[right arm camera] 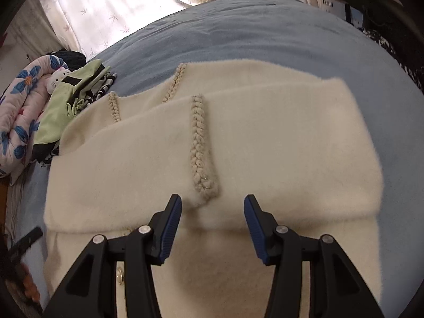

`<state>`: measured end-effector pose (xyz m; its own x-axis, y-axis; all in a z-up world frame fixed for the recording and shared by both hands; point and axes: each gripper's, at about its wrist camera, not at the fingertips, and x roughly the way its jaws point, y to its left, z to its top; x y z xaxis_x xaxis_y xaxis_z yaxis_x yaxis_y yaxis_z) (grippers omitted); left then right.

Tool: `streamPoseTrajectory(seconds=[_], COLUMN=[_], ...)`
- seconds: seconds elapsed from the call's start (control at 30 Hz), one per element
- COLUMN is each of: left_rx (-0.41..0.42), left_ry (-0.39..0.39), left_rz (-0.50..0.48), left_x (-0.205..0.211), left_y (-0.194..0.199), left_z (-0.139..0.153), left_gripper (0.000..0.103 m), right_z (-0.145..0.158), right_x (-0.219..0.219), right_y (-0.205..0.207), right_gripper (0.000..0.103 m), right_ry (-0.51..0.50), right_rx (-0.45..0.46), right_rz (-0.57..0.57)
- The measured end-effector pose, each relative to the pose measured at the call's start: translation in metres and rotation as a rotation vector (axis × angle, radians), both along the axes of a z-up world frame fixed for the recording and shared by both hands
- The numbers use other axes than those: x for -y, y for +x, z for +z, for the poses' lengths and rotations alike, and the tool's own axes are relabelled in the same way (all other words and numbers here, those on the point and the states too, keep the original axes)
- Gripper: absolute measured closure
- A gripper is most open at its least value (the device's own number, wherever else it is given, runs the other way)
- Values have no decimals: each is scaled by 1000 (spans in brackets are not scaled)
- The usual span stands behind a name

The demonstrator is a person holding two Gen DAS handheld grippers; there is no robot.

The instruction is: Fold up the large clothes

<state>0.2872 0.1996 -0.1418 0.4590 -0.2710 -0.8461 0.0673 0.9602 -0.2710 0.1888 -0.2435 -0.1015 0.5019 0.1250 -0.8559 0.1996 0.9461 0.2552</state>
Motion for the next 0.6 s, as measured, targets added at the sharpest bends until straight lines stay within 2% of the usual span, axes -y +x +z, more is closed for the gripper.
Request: streamPoseTrajectory(seconds=[0.17, 0.27, 0.33, 0.37, 0.4, 0.43, 0.47, 0.5, 0.6], left_rx=[-73, -127, -125, -110, -94, -88, -83, -74, 28], left_ry=[-7, 10, 2, -4, -20, -3, 17, 23, 53], left_rz=[38, 39, 35, 38, 34, 38, 50, 54, 55], left_x=[-8, -3, 2, 4, 5, 8, 10, 11, 12], left_y=[63, 86, 95, 98, 100, 103, 105, 106, 104], left_z=[-18, -36, -42, -41, -40, -37, -33, -29, -11], left_gripper=[34, 34, 34, 46, 72, 77, 91, 92, 93], right_z=[-1, -6, -12, -15, -16, -15, -12, -6, 15], right_x=[0, -12, -19, -24, -28, -33, -39, -40, -35], right_y=[17, 37, 46, 51, 53, 54, 54, 52, 32], right_gripper=[54, 54, 54, 54, 54, 58, 77, 87, 90], right_ry=[40, 23, 5, -15, -33, -55, -112, -125, -43], right_rx=[15, 11, 0, -7, -5, 5, 11, 23, 162], right_rz=[9, 35, 55, 58, 65, 83, 93, 93, 76])
